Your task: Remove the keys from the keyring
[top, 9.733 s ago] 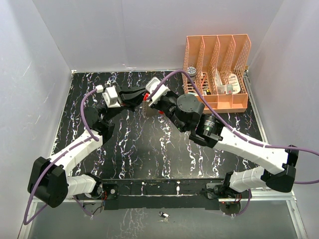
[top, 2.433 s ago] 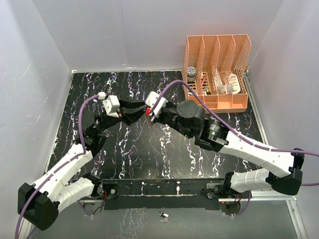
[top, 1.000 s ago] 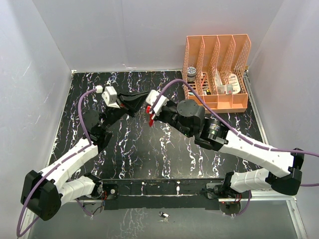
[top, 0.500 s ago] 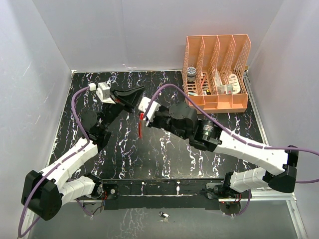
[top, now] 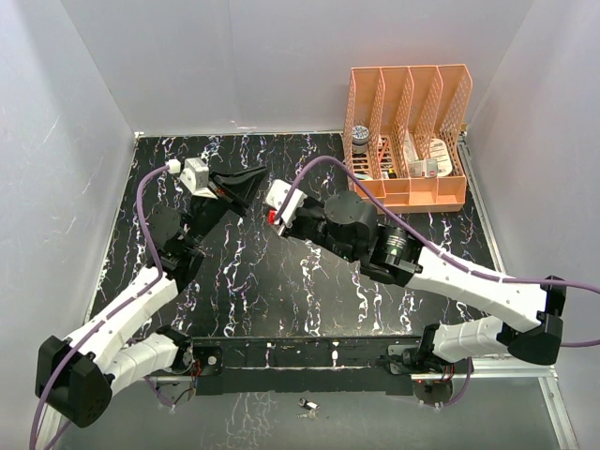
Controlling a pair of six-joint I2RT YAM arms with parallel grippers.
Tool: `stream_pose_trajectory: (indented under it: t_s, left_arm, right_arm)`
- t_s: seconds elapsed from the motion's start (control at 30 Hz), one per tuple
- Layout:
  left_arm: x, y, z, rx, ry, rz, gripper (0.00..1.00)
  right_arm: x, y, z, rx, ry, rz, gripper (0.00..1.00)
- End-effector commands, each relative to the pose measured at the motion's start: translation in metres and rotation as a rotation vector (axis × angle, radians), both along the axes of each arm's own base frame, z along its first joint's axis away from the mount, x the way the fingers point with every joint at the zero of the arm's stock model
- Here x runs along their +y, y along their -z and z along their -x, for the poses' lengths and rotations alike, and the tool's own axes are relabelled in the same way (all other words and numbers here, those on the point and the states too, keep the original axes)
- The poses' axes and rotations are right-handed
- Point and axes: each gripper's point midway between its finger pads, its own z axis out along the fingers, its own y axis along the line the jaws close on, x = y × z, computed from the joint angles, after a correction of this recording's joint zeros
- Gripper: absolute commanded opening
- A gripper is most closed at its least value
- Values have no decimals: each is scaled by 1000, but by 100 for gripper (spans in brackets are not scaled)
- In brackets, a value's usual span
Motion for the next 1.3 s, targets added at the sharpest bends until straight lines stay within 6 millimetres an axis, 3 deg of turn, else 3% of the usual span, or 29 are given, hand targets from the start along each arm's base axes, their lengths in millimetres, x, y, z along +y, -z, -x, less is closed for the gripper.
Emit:
stream_pose_trajectory:
  t_s: [0.0, 0.2, 0.57, 0.83, 1.03, 1.27]
  left_arm:
    - [7, -1, 8, -17, -16, -24, 11]
    - [7, -7, 18, -30, 15, -7, 18]
    - [-14, -15, 43, -61, 199, -39, 28]
    - [-5, -10, 37, -43, 129, -48, 27]
    - [-1, -14, 31, -46, 86, -64, 27]
    - [-3, -19, 38, -50, 114, -69, 26]
  right_arm:
    - [-17, -45, 2, -78, 32, -145, 0]
    - [-21, -49, 3, -96, 37, -158, 0]
    - [-25, -52, 3, -114, 42, -157, 0]
    - [-38, -62, 5, -213, 40, -102, 0]
    - [-38, -68, 22, -251, -72, -24, 0]
    - [-28, -80, 46, -255, -235, 35, 0]
